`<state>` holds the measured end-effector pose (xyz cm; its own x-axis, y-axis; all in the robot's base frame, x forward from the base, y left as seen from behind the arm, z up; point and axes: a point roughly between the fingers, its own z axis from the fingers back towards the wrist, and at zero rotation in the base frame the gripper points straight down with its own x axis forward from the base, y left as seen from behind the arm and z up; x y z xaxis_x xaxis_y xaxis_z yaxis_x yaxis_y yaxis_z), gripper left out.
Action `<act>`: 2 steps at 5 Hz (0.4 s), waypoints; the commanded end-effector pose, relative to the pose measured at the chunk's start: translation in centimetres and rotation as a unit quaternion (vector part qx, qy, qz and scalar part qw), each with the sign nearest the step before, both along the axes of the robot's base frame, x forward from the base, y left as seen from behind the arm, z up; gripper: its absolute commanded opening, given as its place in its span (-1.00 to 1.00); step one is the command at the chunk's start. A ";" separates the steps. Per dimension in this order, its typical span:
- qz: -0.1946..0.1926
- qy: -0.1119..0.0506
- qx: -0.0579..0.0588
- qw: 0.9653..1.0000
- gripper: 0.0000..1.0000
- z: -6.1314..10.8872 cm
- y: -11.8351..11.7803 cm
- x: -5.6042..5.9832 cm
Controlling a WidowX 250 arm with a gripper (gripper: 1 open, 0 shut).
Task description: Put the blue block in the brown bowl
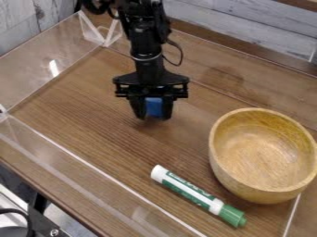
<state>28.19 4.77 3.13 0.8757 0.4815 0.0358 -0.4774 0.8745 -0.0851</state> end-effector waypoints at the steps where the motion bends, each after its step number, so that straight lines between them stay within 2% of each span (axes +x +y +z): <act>1: -0.014 -0.030 0.018 0.999 -1.00 2.6 0.0 0.9; 2: -0.026 -0.027 0.026 0.999 -1.00 3.1 -0.2 0.8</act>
